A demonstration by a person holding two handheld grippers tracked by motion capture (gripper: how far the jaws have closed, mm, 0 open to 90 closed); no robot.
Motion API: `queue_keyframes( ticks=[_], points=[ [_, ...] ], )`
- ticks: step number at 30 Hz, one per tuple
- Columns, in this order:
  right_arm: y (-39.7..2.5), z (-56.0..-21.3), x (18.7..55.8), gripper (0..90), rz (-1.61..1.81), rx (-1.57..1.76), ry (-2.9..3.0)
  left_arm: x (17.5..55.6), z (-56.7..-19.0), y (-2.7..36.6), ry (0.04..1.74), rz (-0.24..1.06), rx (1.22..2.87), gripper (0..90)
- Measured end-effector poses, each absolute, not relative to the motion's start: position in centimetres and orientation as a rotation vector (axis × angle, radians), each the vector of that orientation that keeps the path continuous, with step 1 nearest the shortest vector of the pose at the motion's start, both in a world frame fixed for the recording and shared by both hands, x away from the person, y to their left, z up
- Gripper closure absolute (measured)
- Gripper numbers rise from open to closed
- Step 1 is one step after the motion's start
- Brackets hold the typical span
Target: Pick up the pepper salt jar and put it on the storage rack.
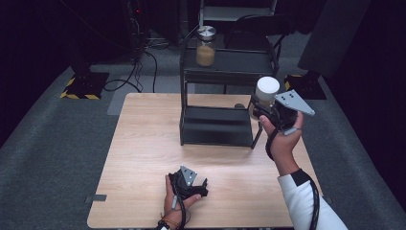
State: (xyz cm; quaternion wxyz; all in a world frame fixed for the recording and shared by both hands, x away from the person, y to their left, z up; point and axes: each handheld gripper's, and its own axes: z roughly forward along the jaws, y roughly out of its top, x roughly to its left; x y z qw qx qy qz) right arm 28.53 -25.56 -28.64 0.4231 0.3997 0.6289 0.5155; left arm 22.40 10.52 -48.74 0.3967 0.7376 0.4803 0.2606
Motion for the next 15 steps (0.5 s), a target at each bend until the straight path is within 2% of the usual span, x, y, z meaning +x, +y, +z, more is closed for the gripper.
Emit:
queue_keyframes(
  ticks=[15],
  points=[
    [-23.4,-24.9,30.1,34.0,1.248,1.025,1.506,22.4,-48.7,10.5,1.217,0.66,1.868,1.2]
  ],
)
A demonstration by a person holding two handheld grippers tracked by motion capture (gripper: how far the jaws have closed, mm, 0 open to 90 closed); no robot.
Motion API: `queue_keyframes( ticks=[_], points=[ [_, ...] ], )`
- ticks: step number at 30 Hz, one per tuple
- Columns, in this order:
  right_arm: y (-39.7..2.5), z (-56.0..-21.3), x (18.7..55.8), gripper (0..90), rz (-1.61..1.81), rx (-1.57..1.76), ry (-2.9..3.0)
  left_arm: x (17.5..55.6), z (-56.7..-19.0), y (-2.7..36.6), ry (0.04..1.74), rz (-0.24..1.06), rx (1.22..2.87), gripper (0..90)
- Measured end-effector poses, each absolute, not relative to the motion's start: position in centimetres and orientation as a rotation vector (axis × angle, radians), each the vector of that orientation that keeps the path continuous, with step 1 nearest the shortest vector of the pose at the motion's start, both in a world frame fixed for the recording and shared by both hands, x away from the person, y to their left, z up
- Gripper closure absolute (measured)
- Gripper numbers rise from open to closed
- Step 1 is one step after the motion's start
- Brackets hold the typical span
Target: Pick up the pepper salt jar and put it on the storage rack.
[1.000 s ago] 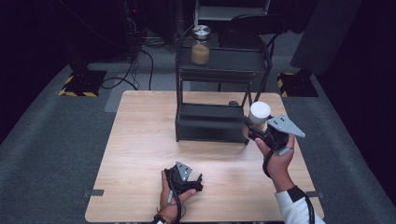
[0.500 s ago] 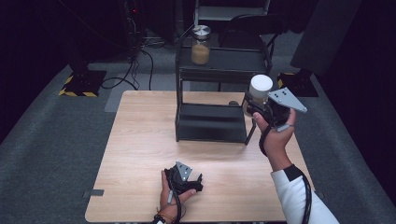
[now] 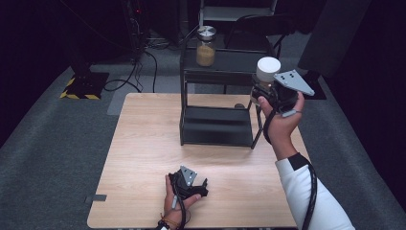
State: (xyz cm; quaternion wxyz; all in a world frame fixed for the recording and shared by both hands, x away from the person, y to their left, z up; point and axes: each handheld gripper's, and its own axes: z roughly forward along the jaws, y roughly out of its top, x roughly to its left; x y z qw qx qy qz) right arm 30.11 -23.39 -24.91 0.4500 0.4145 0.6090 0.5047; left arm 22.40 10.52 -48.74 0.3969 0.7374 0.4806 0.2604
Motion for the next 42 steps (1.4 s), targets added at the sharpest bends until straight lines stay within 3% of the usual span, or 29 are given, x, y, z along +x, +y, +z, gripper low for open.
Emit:
queue_keyframes(
  ticks=[24,42],
  points=[
    [-21.2,-20.8,32.7,34.1,1.205,1.07,1.399,22.4,-48.7,10.5,1.217,0.661,1.869,1.3],
    [-19.1,-19.7,36.1,34.1,1.166,1.14,1.332,22.4,-48.8,10.4,1.219,0.661,1.866,1.3]
  ],
)
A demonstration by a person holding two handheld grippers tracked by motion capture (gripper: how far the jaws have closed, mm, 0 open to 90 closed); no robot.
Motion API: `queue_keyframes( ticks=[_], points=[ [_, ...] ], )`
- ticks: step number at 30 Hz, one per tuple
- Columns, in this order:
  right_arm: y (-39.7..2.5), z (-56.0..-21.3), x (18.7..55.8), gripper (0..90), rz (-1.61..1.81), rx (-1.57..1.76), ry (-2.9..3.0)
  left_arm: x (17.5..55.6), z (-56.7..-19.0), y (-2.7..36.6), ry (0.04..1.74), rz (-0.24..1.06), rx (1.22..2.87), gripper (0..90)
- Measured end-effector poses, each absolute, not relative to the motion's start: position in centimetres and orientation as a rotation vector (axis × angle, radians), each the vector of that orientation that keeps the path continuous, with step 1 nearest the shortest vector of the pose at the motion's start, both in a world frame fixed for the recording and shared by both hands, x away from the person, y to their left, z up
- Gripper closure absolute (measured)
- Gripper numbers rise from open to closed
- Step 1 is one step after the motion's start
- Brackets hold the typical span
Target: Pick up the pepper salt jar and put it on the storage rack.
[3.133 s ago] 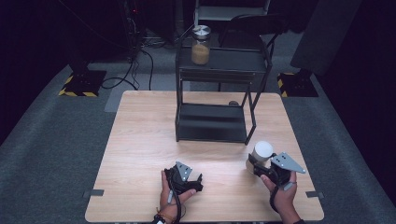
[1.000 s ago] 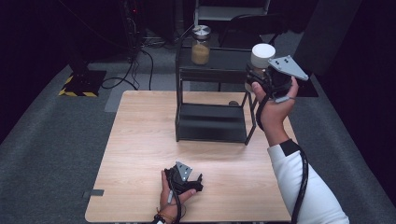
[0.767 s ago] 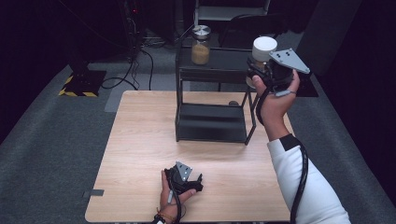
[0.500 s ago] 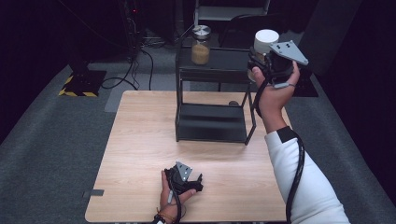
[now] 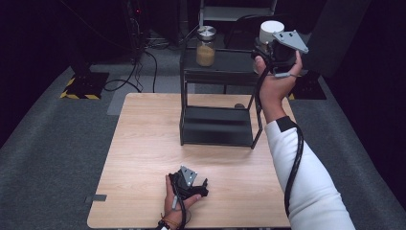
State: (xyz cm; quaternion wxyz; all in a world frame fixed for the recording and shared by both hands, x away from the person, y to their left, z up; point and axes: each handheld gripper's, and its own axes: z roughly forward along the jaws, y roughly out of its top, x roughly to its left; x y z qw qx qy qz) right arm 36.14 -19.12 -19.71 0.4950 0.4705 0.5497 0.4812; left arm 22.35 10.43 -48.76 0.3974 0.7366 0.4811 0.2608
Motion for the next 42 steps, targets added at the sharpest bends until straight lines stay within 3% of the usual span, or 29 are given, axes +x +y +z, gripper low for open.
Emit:
queue_keyframes(
  ticks=[25,42],
  points=[
    [-19.1,-20.6,41.0,34.2,1.158,1.239,1.33,22.4,-48.8,10.4,1.215,0.66,1.868,1.4],
    [-19.3,-20.7,41.7,31.6,1.17,1.238,1.336,22.4,-48.8,10.4,1.213,0.658,1.867,1.5]
  ],
)
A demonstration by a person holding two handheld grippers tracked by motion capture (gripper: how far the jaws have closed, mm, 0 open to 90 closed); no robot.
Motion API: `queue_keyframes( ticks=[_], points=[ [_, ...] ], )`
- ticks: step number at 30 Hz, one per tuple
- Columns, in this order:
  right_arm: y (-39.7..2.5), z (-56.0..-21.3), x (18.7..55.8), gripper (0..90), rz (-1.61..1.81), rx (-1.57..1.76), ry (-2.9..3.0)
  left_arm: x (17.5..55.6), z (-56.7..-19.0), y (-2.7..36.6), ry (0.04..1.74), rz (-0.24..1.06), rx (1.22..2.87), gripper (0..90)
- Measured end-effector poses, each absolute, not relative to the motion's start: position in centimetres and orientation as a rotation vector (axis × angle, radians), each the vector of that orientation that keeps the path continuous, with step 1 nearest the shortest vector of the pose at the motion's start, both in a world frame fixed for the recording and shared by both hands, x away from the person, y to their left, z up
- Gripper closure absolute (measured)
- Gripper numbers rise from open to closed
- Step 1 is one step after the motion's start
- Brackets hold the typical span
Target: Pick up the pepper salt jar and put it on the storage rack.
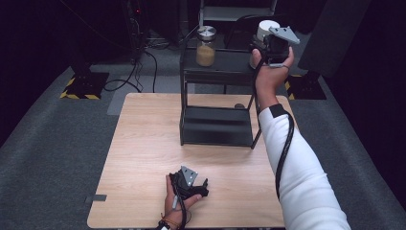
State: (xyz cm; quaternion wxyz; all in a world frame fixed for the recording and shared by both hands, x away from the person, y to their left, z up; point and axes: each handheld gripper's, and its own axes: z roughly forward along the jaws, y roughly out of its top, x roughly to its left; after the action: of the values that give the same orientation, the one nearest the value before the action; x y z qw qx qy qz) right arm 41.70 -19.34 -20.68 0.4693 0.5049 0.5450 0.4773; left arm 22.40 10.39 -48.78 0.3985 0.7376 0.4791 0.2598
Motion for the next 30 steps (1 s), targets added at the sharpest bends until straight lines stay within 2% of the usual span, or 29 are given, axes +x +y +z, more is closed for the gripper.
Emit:
queue_keyframes(
  ticks=[2,6,16,30],
  points=[
    [-19.1,-20.6,41.6,26.6,1.165,1.232,1.328,22.4,-48.8,10.4,1.213,0.658,1.868,1.4],
    [-18.8,-20.1,41.5,23.8,1.134,1.22,1.327,22.4,-48.8,10.4,1.212,0.657,1.868,1.5],
    [-18.3,-20.3,40.5,9.2,1.112,1.175,1.285,22.4,-48.8,10.4,1.212,0.657,1.868,1.4],
    [-19.6,-20.7,36.5,3.8,1.183,1.06,1.268,22.4,-48.8,10.4,1.211,0.656,1.868,1.4]
  ],
)
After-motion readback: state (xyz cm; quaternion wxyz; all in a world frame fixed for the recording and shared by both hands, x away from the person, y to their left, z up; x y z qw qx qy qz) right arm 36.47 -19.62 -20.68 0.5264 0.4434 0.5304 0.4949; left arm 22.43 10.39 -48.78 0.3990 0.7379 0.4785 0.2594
